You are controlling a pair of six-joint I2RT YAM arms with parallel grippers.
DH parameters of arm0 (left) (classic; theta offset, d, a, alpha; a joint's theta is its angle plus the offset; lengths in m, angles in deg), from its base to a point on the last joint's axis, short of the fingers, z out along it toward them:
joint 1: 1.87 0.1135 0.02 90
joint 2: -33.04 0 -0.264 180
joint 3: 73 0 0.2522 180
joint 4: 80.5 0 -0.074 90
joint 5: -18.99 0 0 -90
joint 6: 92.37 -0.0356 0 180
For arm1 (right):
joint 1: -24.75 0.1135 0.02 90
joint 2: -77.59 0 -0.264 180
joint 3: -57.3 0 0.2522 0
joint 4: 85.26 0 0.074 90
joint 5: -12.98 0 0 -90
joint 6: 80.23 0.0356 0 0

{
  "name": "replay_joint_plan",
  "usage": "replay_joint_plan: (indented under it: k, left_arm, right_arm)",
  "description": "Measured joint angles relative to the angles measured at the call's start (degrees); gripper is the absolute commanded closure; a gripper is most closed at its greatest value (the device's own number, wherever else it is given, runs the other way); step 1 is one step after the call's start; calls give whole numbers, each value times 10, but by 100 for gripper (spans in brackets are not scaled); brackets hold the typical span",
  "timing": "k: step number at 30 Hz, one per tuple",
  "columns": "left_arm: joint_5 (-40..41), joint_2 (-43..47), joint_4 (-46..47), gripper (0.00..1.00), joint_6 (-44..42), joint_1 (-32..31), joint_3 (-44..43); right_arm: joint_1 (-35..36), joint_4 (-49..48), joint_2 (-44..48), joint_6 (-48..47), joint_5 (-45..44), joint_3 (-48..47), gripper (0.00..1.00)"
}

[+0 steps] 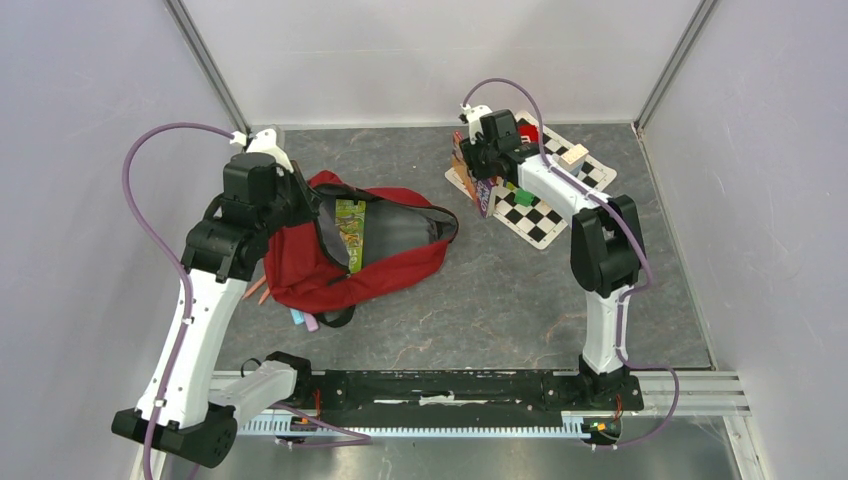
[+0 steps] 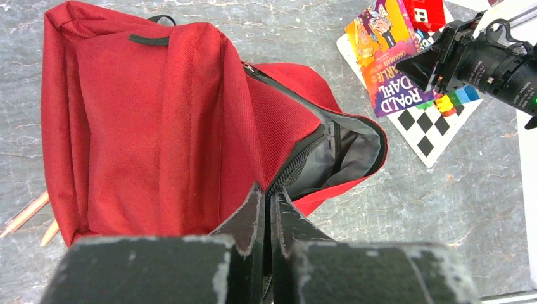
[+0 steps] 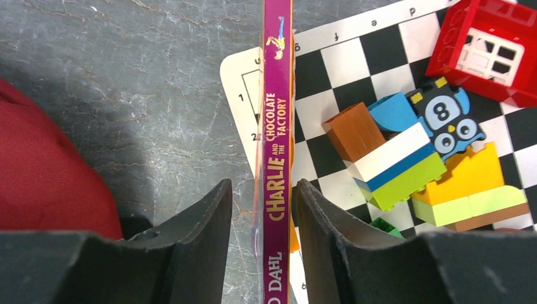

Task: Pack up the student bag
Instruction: Pick up the book from the center of the board, then place the book in the student bag.

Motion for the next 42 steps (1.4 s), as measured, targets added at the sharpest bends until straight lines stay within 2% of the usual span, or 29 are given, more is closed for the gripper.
replay_joint_plan:
  k: [3, 6, 16, 26, 30, 34, 42]
  left_arm:
    - [2, 0, -14, 98, 0, 0, -6]
    - [4, 0, -19, 98, -1, 0, -10]
    - [9, 3, -37, 98, -2, 0, -14]
    - [6, -19, -44, 98, -2, 0, -35]
    - [-2, -23, -38, 98, -1, 2, -35]
    - [-11, -27, -33, 98, -1, 3, -35]
    - [-27, -29, -28, 98, 3, 3, -35]
  right_arm:
    - [0, 1, -8, -2, 2, 0, 85]
    - [0, 1, -11, 0, 6, 0, 100]
    - [-1, 16, 7, 16, 27, -2, 100]
    - [-4, 36, 163, 81, 132, 4, 100]
    - [-5, 33, 247, 137, 218, 54, 100]
    - [3, 28, 311, 216, 325, 152, 100]
    - [69, 31, 318, 293, 397, 251, 100]
